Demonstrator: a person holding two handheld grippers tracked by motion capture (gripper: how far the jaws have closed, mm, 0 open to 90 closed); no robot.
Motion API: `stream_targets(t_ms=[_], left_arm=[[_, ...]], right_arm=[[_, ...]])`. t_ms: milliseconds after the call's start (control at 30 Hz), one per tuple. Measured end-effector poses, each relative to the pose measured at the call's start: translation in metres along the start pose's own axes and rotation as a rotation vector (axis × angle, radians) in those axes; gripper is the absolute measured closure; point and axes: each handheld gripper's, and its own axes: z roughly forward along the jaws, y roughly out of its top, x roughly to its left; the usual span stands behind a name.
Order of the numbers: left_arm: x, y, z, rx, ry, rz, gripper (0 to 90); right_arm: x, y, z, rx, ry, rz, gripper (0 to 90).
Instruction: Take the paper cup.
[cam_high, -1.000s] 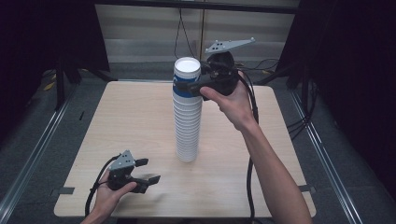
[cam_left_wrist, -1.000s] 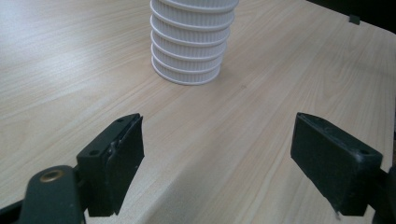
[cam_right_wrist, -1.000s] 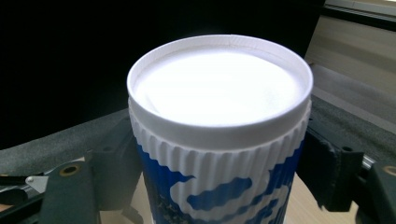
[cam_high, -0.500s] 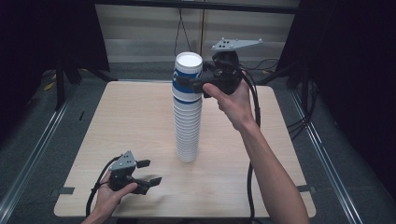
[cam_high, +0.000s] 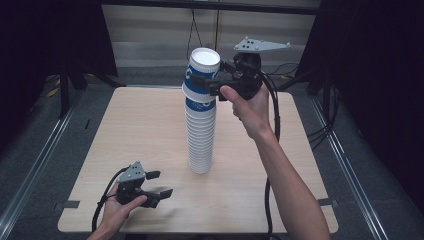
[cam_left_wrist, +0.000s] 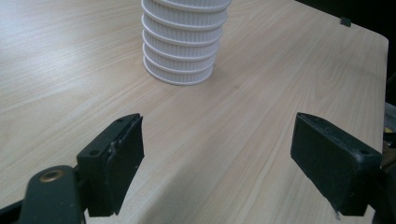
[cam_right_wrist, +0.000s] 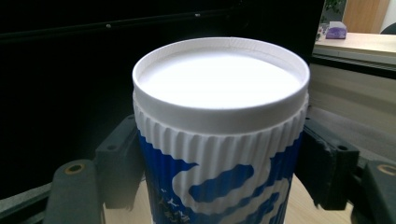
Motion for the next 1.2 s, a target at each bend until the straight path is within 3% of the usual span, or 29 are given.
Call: stream_targets(t_ms=[67, 100, 367, 533, 767, 1000, 1200], left_arm=[[0.0, 0.0, 0.002, 0.005, -0.001, 0.004, 17.2], [0.0, 0.001, 0.002, 0.009, -0.003, 0.014, 17.2], [0.0, 0.0, 0.003, 0.007, -0.001, 0.004, 17.2], [-0.002, 0.001, 0.005, 0.013, -0.018, -0.001, 17.2], [-0.002, 0.001, 0.004, 0.011, -0.011, 0.005, 17.2], [-0.002, 0.0, 0.003, 0.012, -0.004, 0.005, 17.2], [-0.001, 0.0, 0.003, 0.012, -0.003, 0.005, 17.2]], right_arm=[[0.0, 0.001, -0.001, -0.011, 0.0, 0.003, 25.9], [0.0, 0.002, -0.003, -0.023, -0.022, 0.005, 26.0], [0.0, 0.007, -0.011, -0.086, -0.009, 0.025, 26.3], [0.002, 0.01, -0.012, -0.102, 0.0, 0.025, 26.3], [0.004, 0.012, -0.015, -0.121, -0.01, 0.027, 26.6], [0.002, 0.014, -0.032, -0.162, -0.035, 0.035, 26.7], [0.001, 0.016, -0.043, -0.167, -0.063, 0.03, 26.8]])
